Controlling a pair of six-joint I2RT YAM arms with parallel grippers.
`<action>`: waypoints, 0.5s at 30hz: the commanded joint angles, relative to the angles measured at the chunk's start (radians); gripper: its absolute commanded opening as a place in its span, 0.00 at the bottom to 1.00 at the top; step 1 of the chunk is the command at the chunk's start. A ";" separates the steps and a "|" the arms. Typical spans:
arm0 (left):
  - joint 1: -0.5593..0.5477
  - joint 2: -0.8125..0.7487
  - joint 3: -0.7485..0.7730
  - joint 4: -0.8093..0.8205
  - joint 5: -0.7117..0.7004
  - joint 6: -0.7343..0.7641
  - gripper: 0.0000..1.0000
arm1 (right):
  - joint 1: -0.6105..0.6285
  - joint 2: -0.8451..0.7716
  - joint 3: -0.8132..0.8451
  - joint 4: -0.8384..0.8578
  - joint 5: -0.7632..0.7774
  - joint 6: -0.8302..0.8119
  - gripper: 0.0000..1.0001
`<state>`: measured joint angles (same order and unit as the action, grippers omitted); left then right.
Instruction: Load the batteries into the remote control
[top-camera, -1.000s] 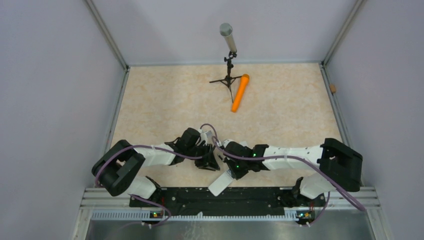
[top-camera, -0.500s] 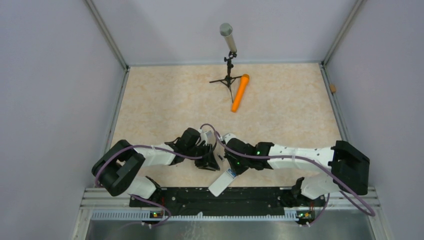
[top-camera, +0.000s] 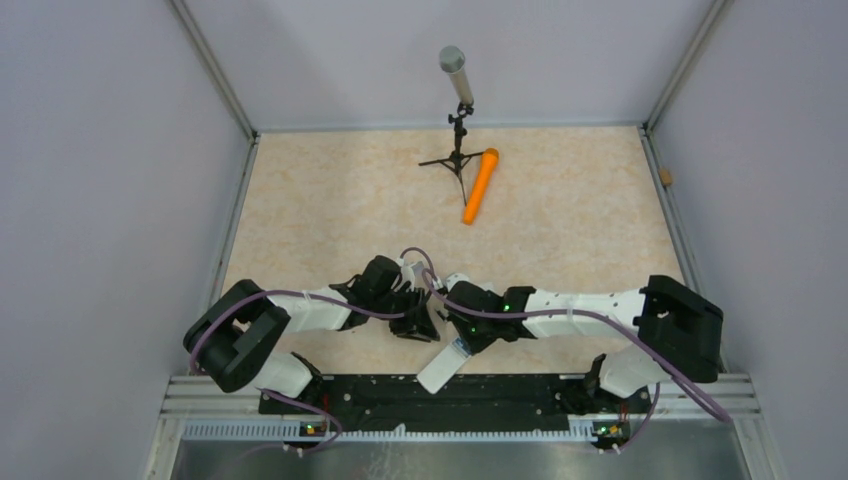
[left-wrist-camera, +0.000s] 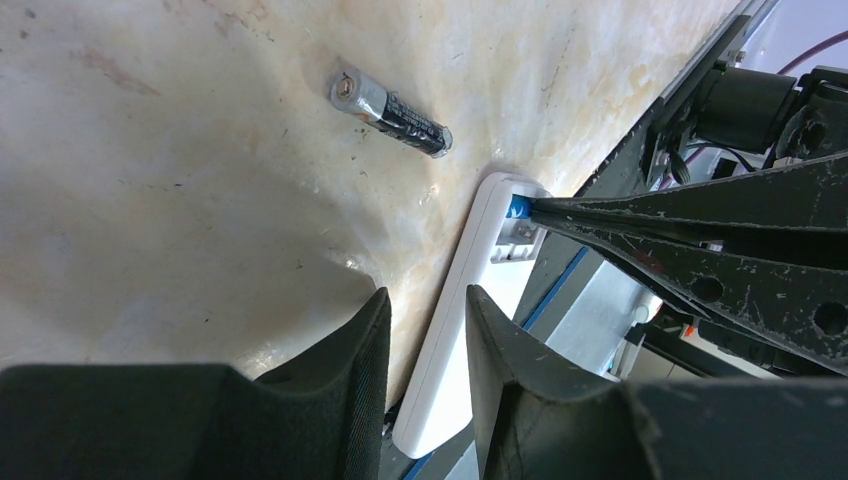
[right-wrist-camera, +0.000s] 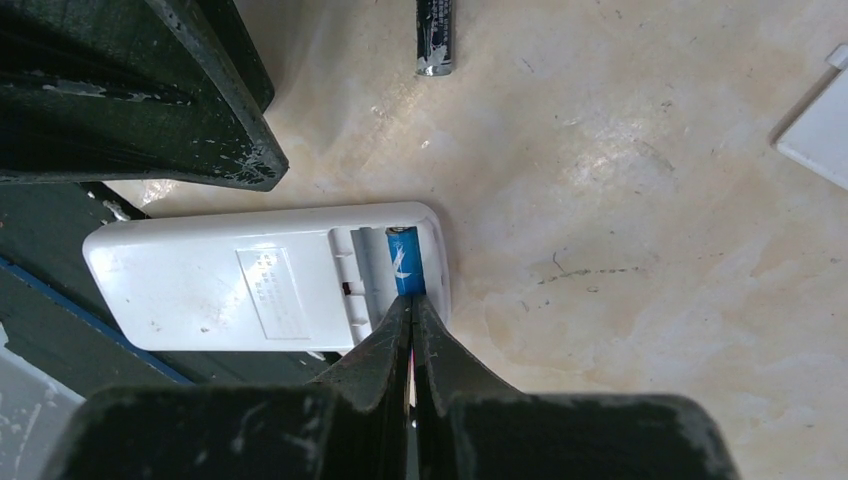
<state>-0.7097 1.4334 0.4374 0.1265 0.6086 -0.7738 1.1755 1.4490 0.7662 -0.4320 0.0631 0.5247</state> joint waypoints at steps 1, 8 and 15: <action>-0.006 -0.004 0.018 -0.007 -0.002 0.022 0.35 | 0.008 -0.017 0.020 -0.019 0.023 0.003 0.00; -0.006 -0.068 0.027 -0.075 -0.044 0.043 0.36 | 0.008 -0.144 0.029 -0.033 0.007 0.001 0.00; -0.006 -0.201 0.052 -0.228 -0.162 0.079 0.38 | 0.011 -0.256 -0.033 0.032 -0.105 -0.026 0.02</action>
<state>-0.7116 1.3148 0.4412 -0.0002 0.5346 -0.7383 1.1755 1.2465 0.7643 -0.4446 0.0303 0.5175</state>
